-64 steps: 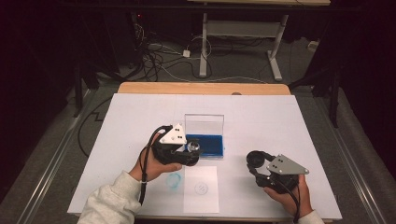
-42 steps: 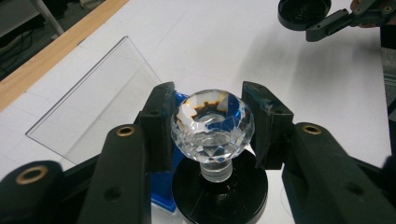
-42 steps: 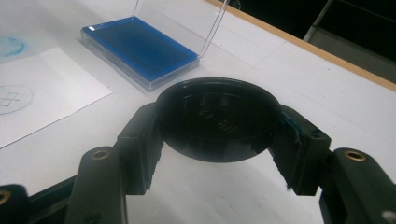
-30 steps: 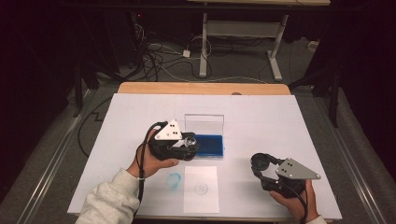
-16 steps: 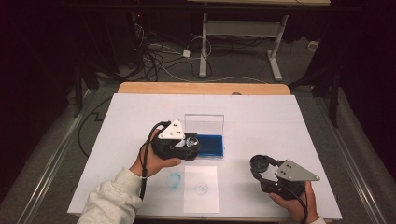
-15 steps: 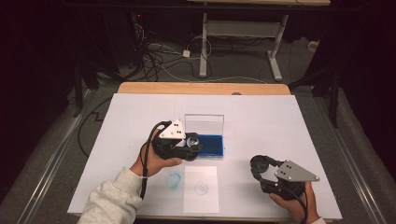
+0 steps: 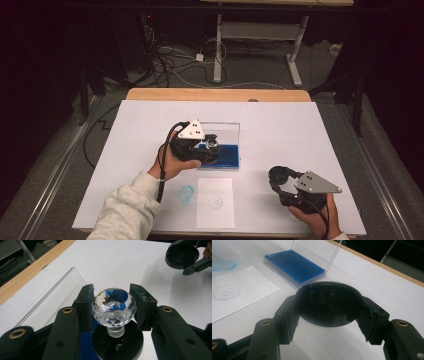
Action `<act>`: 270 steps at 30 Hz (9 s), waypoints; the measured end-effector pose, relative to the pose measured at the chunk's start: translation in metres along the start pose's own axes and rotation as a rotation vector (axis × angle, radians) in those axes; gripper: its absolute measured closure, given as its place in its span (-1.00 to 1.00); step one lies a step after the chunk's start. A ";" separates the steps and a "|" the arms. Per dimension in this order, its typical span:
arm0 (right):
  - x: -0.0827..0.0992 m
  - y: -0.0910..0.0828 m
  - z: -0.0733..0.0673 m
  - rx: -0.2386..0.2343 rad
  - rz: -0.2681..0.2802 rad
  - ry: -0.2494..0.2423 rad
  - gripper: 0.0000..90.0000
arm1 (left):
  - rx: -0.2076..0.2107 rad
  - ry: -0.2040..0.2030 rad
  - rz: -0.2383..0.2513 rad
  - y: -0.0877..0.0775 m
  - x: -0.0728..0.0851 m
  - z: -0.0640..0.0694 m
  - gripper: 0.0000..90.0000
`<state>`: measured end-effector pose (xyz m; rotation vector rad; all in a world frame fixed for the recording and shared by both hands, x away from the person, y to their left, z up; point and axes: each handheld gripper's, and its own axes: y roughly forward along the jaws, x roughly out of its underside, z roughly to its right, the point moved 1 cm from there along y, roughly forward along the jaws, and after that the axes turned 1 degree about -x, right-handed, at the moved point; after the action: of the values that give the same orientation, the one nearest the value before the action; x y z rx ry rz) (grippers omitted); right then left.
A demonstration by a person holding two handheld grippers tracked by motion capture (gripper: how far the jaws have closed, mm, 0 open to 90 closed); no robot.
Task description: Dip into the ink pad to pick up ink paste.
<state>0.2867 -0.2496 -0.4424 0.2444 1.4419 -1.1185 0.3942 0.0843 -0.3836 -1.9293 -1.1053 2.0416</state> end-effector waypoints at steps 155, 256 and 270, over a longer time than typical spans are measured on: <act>0.008 0.001 0.006 0.078 0.005 0.019 -0.15 | -0.065 0.043 -0.085 0.028 -0.019 -0.016 0.23; 0.008 0.006 0.003 0.055 -0.039 0.000 -0.15 | -0.062 0.074 -0.181 0.085 0.011 0.002 0.23; 0.010 0.004 0.005 0.067 -0.040 0.011 -0.15 | -0.073 0.076 -0.187 0.085 0.010 0.003 0.23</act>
<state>0.2908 -0.2561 -0.4518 0.2699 1.4258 -1.2005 0.4224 0.0268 -0.4407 -1.8405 -1.3045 1.8402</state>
